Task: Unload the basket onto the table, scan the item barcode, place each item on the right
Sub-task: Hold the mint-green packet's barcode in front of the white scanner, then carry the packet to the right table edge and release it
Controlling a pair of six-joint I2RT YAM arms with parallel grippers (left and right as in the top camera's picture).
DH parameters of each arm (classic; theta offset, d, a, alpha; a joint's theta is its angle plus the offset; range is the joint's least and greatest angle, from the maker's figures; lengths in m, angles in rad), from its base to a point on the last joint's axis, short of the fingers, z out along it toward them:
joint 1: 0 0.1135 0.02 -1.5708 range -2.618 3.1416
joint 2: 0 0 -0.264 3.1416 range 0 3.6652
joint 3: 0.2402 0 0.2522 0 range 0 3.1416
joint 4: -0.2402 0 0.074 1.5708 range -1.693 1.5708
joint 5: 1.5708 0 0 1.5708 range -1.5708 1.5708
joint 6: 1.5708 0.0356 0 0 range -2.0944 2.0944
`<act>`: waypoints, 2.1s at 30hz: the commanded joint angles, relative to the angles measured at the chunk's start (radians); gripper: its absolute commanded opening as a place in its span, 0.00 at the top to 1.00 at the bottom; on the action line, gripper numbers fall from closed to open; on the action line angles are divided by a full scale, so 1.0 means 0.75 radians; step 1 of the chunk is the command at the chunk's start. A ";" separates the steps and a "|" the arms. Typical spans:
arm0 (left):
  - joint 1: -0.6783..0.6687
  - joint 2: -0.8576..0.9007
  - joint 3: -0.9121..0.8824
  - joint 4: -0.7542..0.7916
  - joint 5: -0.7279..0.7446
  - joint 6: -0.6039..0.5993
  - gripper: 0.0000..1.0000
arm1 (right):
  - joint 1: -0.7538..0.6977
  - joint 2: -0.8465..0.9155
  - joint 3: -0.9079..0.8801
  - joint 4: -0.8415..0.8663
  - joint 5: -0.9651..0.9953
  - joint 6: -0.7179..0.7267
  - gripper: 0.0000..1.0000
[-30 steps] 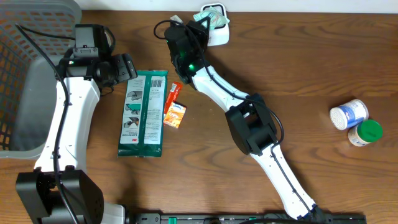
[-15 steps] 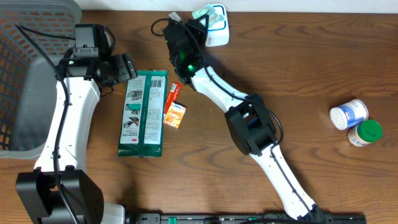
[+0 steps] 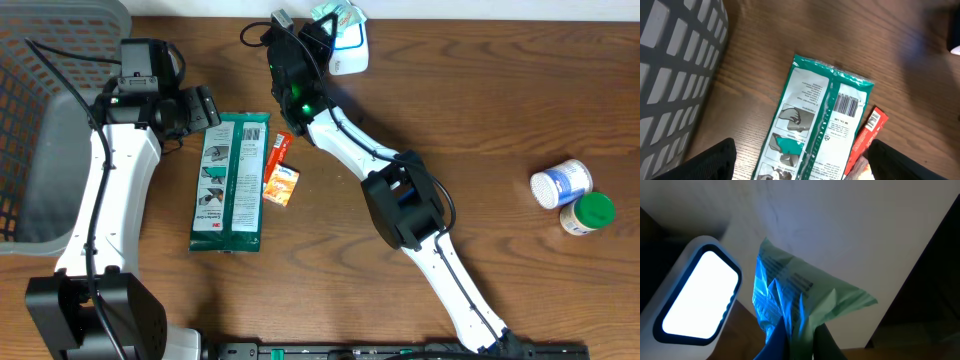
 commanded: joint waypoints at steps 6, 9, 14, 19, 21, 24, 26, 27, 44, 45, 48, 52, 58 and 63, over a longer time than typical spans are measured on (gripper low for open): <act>0.005 0.012 -0.011 0.001 -0.012 0.012 0.14 | -0.039 -0.241 0.012 -0.020 0.143 0.007 0.99; 0.005 0.012 -0.011 0.001 -0.012 0.012 0.14 | -0.047 -0.335 0.012 -0.133 0.151 0.089 0.99; 0.005 0.012 -0.011 0.001 -0.012 0.012 0.14 | -0.051 -0.535 0.012 -0.658 -0.003 0.538 0.99; 0.005 0.012 -0.011 0.001 -0.012 0.012 0.14 | -0.110 -0.767 0.012 -1.383 -0.502 1.219 0.99; 0.005 0.012 -0.011 0.001 -0.012 0.012 0.14 | -0.170 -0.853 0.012 -1.601 -0.753 1.440 0.99; 0.005 0.012 -0.011 0.001 -0.012 0.012 0.14 | -0.281 -0.936 0.012 -1.805 -1.036 1.605 0.99; 0.005 0.012 -0.011 0.001 -0.012 0.012 0.14 | -0.373 -0.973 0.012 -1.930 -1.245 1.629 0.99; 0.005 0.012 -0.011 0.001 -0.012 0.012 0.14 | -0.431 -0.985 0.012 -1.995 -1.346 1.628 0.99; 0.005 0.012 -0.011 0.001 -0.012 0.012 0.14 | -1.136 -0.929 -0.405 -2.187 -1.491 1.445 0.99; 0.005 0.012 -0.011 0.001 -0.012 0.012 0.14 | -1.160 -0.929 -0.459 -2.130 -1.505 1.425 0.99; 0.005 0.012 -0.011 0.001 -0.012 0.012 0.14 | -1.206 -0.929 -0.600 -1.988 -1.574 1.346 0.99; 0.005 0.012 -0.011 0.001 -0.012 0.012 0.14 | -1.252 -0.929 -0.759 -1.825 -1.578 1.316 0.99; 0.005 0.012 -0.011 0.001 -0.011 0.012 0.14 | -1.296 -0.929 -0.831 -1.737 -1.559 1.318 0.14; 0.005 0.012 -0.011 0.001 -0.012 0.012 0.14 | -1.306 -0.929 -0.867 -1.731 -1.488 1.318 0.21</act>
